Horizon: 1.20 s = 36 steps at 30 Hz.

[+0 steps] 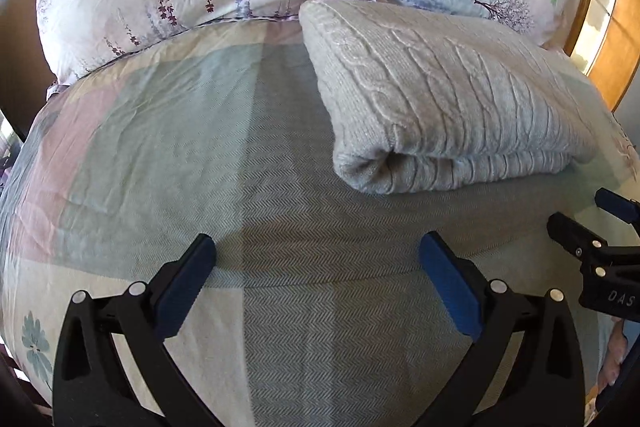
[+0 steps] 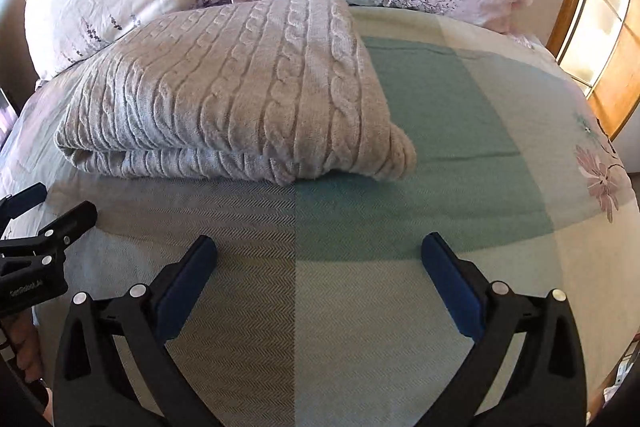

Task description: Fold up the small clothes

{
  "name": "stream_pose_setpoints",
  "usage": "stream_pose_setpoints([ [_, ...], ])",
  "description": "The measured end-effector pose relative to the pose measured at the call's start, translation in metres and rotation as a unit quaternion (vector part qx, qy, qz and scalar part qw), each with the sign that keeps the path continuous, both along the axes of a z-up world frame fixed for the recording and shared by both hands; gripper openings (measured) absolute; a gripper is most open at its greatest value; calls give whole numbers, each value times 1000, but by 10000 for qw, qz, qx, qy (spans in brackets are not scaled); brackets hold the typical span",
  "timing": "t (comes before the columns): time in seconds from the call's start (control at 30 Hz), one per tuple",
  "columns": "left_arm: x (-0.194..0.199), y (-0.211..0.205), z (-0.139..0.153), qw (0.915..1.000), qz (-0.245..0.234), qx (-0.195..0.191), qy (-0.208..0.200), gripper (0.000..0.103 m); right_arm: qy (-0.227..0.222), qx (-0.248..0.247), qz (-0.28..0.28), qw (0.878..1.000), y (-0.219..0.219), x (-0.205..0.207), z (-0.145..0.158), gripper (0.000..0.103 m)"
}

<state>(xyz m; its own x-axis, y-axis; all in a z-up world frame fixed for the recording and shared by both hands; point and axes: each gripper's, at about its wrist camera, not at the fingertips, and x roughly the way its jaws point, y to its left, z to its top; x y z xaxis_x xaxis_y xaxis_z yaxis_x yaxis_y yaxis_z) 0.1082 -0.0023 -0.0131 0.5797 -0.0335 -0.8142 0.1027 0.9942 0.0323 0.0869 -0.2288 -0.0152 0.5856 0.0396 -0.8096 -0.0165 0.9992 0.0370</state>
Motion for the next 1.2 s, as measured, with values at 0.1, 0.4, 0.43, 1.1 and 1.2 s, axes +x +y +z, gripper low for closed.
stream_pose_setpoints([
  [0.1, 1, 0, 0, 10000, -30, 7, -5, 101, -14, 6, 51, 10000, 1, 0, 0, 102],
  [0.4, 2, 0, 1, 10000, -66, 0, 4, 101, -41, 13, 41, 10000, 1, -1, 0, 102],
  [0.43, 2, 0, 1, 10000, -67, 0, 6, 101, -40, 13, 48, 10000, 1, -1, 0, 102],
  [1.1, 2, -1, 1, 10000, -61, -1, 4, 101, -42, 14, 47, 10000, 1, -1, 0, 102],
  [1.2, 1, -1, 1, 10000, -59, -2, 2, 101, -41, 14, 46, 10000, 1, -1, 0, 102],
])
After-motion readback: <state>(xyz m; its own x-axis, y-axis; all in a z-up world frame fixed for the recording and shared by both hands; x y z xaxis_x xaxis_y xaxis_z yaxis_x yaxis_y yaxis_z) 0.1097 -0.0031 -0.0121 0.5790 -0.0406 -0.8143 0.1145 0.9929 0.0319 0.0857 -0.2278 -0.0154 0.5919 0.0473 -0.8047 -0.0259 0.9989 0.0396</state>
